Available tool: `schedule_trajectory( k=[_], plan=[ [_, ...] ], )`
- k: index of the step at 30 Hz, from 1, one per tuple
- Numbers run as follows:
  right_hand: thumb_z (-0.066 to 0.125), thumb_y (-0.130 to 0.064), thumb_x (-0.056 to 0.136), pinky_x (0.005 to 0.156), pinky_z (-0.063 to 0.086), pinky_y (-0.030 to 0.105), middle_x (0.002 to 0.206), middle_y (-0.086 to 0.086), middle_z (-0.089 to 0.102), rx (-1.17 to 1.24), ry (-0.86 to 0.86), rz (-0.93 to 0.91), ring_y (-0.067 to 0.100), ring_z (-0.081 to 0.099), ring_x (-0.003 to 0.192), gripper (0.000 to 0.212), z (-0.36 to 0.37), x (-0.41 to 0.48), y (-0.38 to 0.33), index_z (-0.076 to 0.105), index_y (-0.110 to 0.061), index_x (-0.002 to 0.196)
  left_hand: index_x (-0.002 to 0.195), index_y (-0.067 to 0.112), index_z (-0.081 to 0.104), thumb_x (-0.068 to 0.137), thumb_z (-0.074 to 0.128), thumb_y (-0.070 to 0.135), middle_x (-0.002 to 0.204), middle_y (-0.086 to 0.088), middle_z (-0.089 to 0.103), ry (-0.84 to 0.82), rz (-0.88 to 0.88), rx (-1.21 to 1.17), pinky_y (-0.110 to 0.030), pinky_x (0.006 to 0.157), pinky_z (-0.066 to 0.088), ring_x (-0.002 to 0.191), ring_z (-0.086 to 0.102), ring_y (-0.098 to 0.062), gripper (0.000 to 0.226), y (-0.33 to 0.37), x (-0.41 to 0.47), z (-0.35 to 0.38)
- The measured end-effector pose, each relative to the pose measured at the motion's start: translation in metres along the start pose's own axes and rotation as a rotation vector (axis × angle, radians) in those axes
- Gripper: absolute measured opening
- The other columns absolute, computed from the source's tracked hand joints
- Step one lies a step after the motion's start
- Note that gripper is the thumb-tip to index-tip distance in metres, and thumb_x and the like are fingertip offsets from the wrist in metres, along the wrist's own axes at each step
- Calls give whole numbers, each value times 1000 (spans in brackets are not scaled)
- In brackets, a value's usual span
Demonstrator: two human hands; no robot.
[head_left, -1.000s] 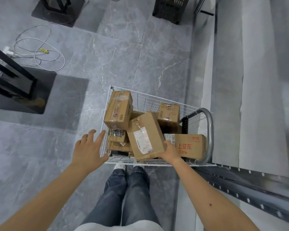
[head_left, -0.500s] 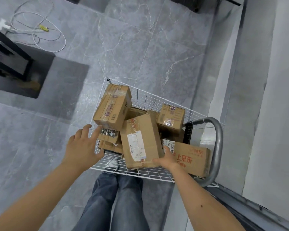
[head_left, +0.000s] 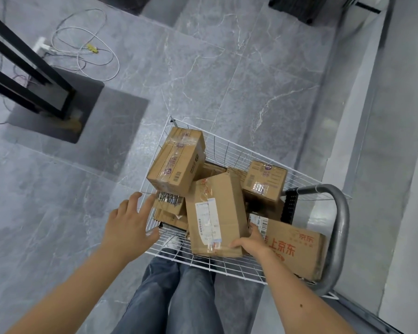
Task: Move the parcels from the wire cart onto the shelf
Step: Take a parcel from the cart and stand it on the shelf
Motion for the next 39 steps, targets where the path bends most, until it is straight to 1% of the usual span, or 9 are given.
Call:
schedule_trajectory(
  k=[7, 11, 14, 18, 22, 25, 29, 34, 39],
  plan=[
    [85, -4, 59, 97, 49, 49, 133, 2, 51, 174, 57, -92, 24, 51, 117, 103, -19, -46, -17, 31, -24, 145, 149, 25, 11, 86, 49, 50, 151, -9, 17, -103, 2, -44, -41, 103, 36, 131, 33, -29, 78, 14, -21, -18],
    [83, -2, 64, 74, 56, 44, 127, 3, 54, 330, 11, -82, 23, 56, 104, 96, -34, -86, -24, 33, -31, 141, 148, 26, 12, 87, 49, 47, 149, -6, 18, -161, 34, -174, -39, 102, 40, 129, 35, -26, 74, 25, -31, -32],
    [83, -3, 66, 80, 56, 54, 131, 6, 53, 478, -55, -97, 27, 57, 107, 95, -44, -111, -30, 34, -33, 141, 148, 26, 12, 90, 50, 45, 149, -5, 19, -184, 58, -299, -38, 103, 38, 130, 34, -25, 72, 36, -37, -44],
    [87, -13, 60, 82, 54, 60, 127, 11, 57, 645, -167, -176, 36, 59, 112, 96, -51, -150, -53, 38, -34, 140, 149, 30, 15, 88, 51, 51, 152, -3, 24, -199, 77, -637, -41, 110, 32, 137, 31, -23, 74, 47, -44, -64],
    [78, -17, 69, 82, 55, 54, 126, 10, 61, 753, -214, -296, 32, 58, 116, 62, -49, -193, -81, 54, -31, 125, 143, 42, 19, 58, 52, 85, 135, 16, 42, -298, 58, -1118, -32, 94, 47, 120, 50, -15, 101, 56, -49, -100],
    [73, -21, 74, 82, 55, 53, 126, 10, 59, 826, -198, -350, 32, 55, 118, 54, -43, -223, -94, 55, -28, 125, 138, 52, 23, 60, 59, 80, 138, 7, 46, -366, 9, -1376, -47, 93, 50, 120, 52, -24, 91, 54, -41, -121],
    [72, -31, 76, 78, 57, 48, 129, 11, 58, 825, -73, -424, 32, 57, 117, 59, -32, -257, -102, 53, -30, 131, 126, 60, 29, 57, 62, 68, 142, 5, 43, -356, 124, -1478, -49, 100, 44, 121, 52, -24, 77, 46, -32, -148],
    [66, -39, 82, 87, 54, 51, 135, -1, 57, 834, 46, -542, 27, 57, 120, 62, -11, -304, -101, 41, -46, 138, 129, 51, 36, 77, 63, 48, 129, 5, 52, -367, 254, -1439, -43, 90, 53, 106, 62, -21, 58, 37, -30, -172],
    [72, -39, 79, 98, 45, 59, 134, -10, 58, 943, 142, -730, 26, 52, 127, 71, 14, -349, -83, 33, -66, 132, 135, 49, 33, 58, 68, 64, 127, 12, 53, -461, 452, -1312, -39, 87, 54, 110, 59, -15, 86, 35, -38, -190]
  ],
)
Point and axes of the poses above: each hand's wrist, its own x-axis towards the middle knuckle, its own z-axis out of the palm, y = z × x, the point moved 2 cm from there along x, towards the middle knuckle
